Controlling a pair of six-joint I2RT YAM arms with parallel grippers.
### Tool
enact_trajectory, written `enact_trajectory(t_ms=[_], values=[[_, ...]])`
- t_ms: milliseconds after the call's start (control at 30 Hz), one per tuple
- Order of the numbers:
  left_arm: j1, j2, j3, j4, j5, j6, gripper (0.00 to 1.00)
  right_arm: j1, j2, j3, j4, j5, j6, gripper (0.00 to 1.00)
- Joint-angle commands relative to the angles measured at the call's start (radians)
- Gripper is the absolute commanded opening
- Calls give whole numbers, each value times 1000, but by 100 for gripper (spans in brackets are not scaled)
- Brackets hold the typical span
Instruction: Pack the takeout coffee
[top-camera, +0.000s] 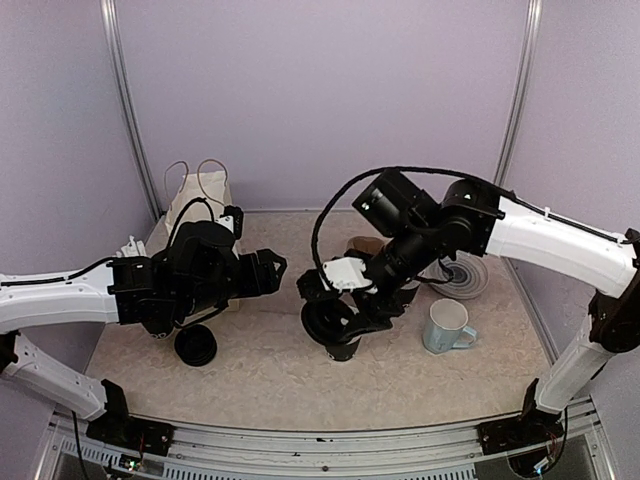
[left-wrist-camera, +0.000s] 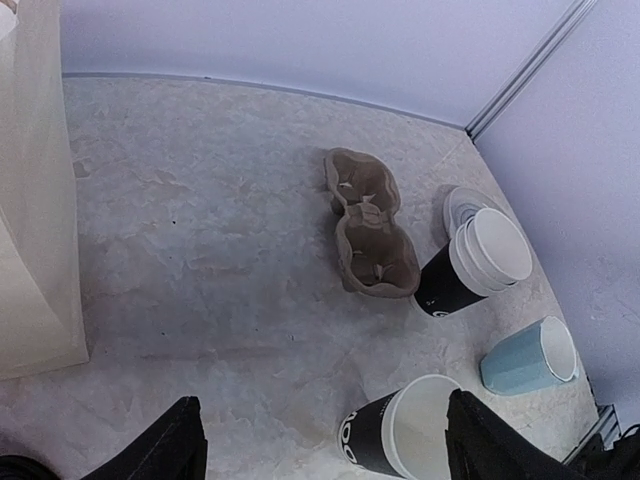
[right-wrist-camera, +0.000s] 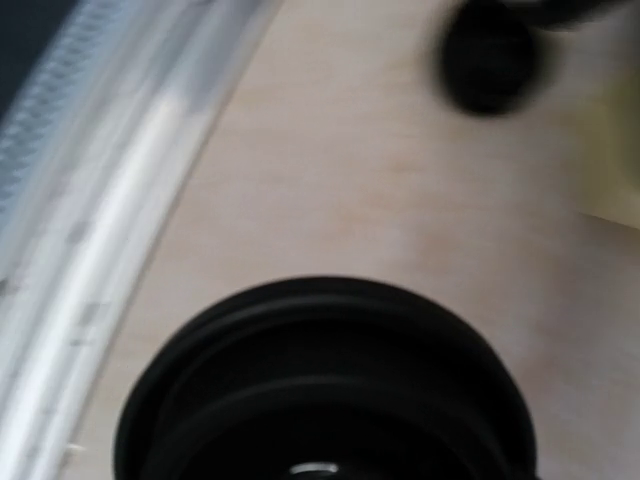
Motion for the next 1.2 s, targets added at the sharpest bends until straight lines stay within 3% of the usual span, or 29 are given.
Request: enact_trajectory(t_ms=[0,267,1167], values=[[3,8,-4,-9,-6,11,81,-136,45,55,-43,17,3,69],[3,-4,-19,-12,-9,-10,80,-236,139,65,-53,-31,13,68],[3,29,-17,-2,7,8,80,-241,249,-12,1,-82,13,68]])
